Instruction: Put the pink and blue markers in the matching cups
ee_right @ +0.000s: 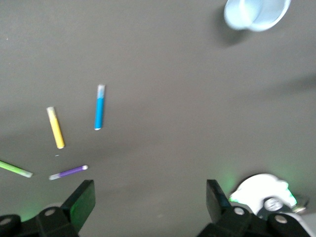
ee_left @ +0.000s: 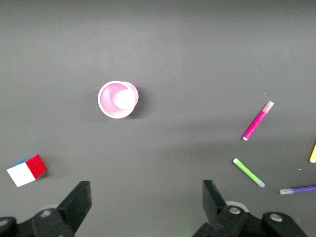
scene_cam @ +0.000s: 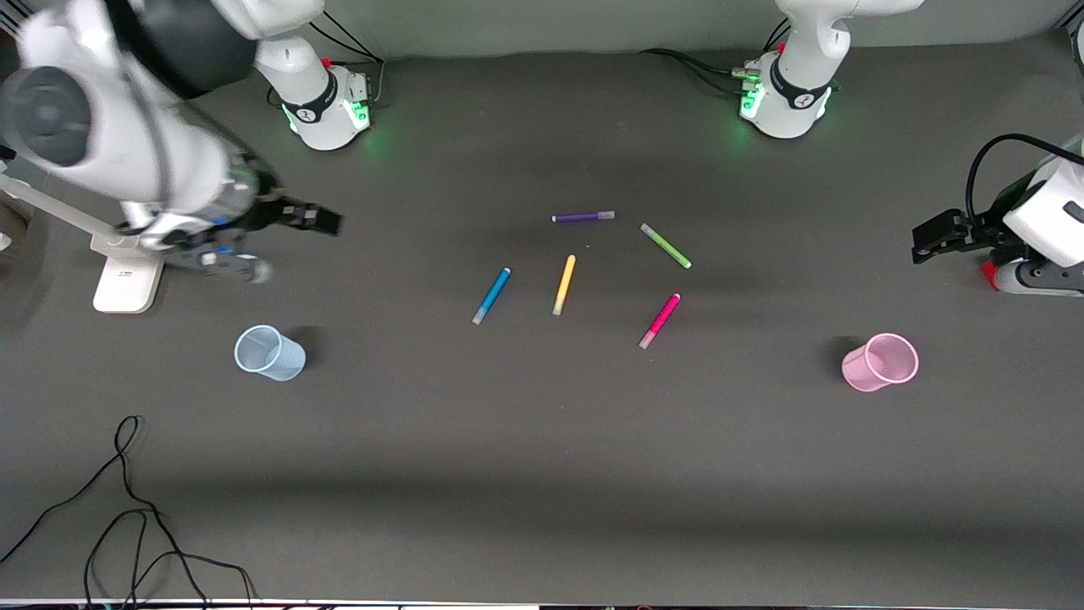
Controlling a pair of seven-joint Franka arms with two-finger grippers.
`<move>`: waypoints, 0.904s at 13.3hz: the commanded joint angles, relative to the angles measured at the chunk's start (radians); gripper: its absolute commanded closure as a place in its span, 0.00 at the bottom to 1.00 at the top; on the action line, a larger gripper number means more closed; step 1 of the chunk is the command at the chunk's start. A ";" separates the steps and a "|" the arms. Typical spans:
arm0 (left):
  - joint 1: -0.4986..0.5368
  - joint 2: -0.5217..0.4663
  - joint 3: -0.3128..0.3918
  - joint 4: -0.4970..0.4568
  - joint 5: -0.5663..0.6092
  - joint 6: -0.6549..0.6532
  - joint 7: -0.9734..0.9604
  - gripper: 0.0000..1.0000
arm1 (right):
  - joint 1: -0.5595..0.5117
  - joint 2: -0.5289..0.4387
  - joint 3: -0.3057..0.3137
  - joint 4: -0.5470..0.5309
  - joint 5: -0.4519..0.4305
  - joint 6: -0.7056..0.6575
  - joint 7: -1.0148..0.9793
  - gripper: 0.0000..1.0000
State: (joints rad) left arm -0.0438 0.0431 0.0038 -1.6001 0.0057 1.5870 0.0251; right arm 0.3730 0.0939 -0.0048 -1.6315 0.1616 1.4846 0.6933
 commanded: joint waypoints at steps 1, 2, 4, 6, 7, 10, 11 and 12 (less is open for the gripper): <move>-0.021 -0.008 -0.002 0.003 0.000 -0.015 0.015 0.00 | 0.104 0.073 -0.011 0.029 0.048 0.060 0.194 0.00; -0.028 -0.012 -0.019 0.000 -0.001 -0.024 0.018 0.00 | 0.137 0.099 -0.011 0.029 0.056 0.087 0.262 0.00; -0.036 -0.009 -0.079 0.000 -0.001 -0.021 0.030 0.00 | 0.184 0.144 -0.011 0.016 0.078 0.141 0.342 0.00; -0.039 -0.002 -0.152 -0.006 -0.001 -0.006 0.032 0.00 | 0.228 0.165 -0.011 -0.036 0.091 0.231 0.432 0.00; -0.042 0.012 -0.198 -0.009 -0.001 0.019 0.032 0.00 | 0.254 0.165 -0.012 -0.091 0.093 0.296 0.457 0.00; -0.045 0.044 -0.272 -0.029 -0.001 0.073 0.032 0.00 | 0.273 0.185 -0.011 -0.224 0.119 0.460 0.465 0.00; -0.045 0.044 -0.280 -0.043 -0.003 0.094 0.033 0.00 | 0.276 0.204 -0.011 -0.250 0.125 0.515 0.463 0.00; -0.045 0.046 -0.288 -0.056 -0.004 0.115 0.035 0.00 | 0.282 0.239 -0.011 -0.263 0.125 0.558 0.463 0.00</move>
State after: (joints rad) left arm -0.0917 0.0927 -0.2784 -1.6298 0.0030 1.6637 0.0432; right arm 0.6403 0.3060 -0.0043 -1.8474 0.2641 1.9623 1.1388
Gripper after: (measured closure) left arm 0.000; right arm 0.000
